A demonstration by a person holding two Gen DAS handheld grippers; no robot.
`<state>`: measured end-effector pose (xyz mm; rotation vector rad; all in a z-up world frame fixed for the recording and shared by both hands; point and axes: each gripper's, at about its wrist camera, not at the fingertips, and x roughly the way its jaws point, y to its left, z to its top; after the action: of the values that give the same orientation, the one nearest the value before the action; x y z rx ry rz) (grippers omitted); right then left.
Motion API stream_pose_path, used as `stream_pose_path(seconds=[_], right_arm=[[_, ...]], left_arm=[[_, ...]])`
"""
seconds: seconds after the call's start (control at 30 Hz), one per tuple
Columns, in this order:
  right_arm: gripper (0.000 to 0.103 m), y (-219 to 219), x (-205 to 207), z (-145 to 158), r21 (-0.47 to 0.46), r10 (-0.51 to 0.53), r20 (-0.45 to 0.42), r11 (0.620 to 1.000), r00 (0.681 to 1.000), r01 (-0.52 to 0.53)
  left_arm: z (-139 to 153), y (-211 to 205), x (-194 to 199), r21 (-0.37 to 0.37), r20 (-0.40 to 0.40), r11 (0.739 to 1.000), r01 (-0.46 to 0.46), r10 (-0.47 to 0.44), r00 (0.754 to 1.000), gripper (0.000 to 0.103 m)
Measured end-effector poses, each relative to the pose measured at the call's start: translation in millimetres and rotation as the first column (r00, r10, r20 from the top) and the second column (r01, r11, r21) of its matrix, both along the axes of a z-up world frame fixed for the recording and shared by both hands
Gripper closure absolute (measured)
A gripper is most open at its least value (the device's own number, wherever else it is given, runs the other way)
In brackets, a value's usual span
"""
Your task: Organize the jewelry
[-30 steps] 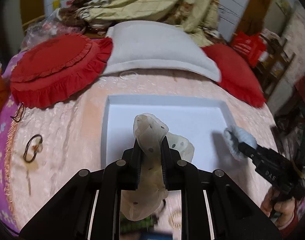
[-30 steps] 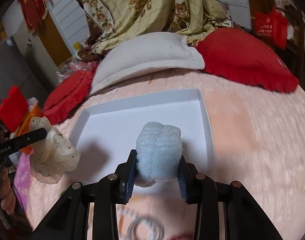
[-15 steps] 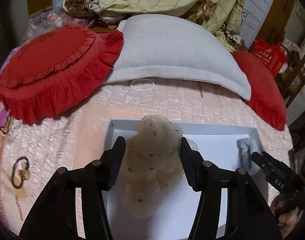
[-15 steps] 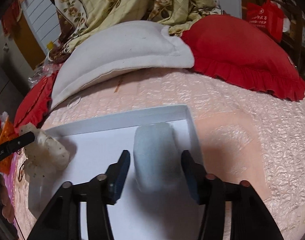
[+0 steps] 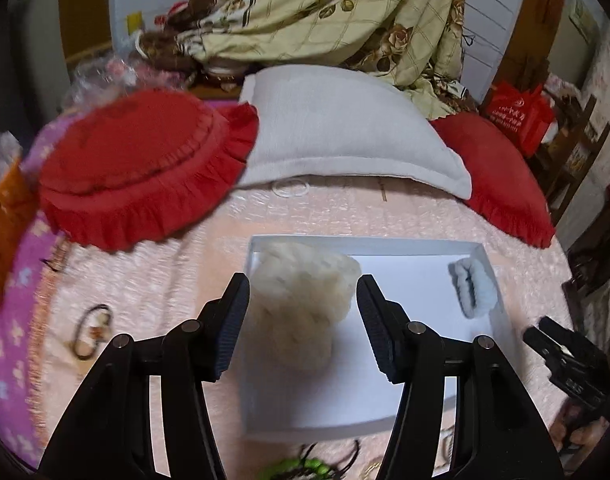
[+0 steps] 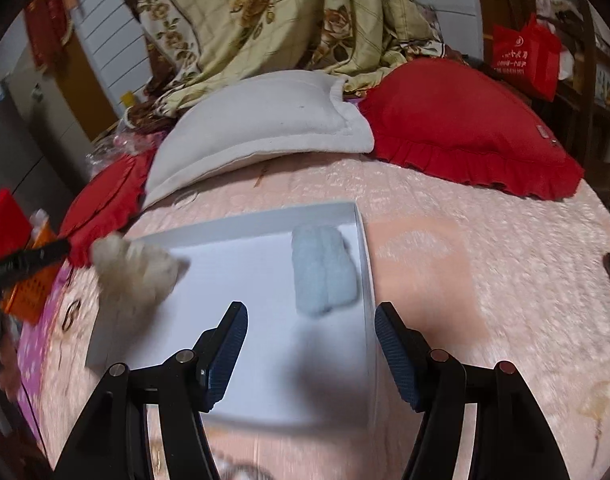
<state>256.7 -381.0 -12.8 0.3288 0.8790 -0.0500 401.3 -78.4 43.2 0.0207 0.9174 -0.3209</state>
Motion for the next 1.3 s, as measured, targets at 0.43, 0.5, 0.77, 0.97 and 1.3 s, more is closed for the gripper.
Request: stream_pose_path(seconds=[0.43, 0.5, 0.77, 0.97, 1.3], right_arm=[[0.039, 30, -113, -15, 0.066, 0.057, -0.025, 0.996, 0.998, -0.055], [0.039, 34, -124, -23, 0.092, 0.061, -0.036, 0.994, 0.997, -0.057], [0.039, 49, -160, -46, 0.107, 0.054, -0.037, 0.993, 0.998, -0.050], [0.039, 52, -157, -52, -0.001, 0.023, -0.025, 1.000, 0.999, -0.023], [0.041, 29, -141, -74, -0.016, -0.054, -0.058, 0.998, 0.997, 0.053]], left_arm=[[-27, 56, -147, -0.011, -0.012, 0.999, 0.051, -0.051, 0.999, 0.047], [-45, 59, -168, -0.016, -0.039, 0.998, 0.065, -0.066, 0.997, 0.047], [-95, 55, -200, -0.128, -0.119, 0.985, 0.118, -0.134, 0.984, 0.047], [-113, 52, -187, -0.140, -0.148, 0.985, 0.103, -0.124, 0.981, 0.047], [-124, 44, -188, -0.123, -0.138, 0.982, 0.142, -0.159, 0.978, 0.060]])
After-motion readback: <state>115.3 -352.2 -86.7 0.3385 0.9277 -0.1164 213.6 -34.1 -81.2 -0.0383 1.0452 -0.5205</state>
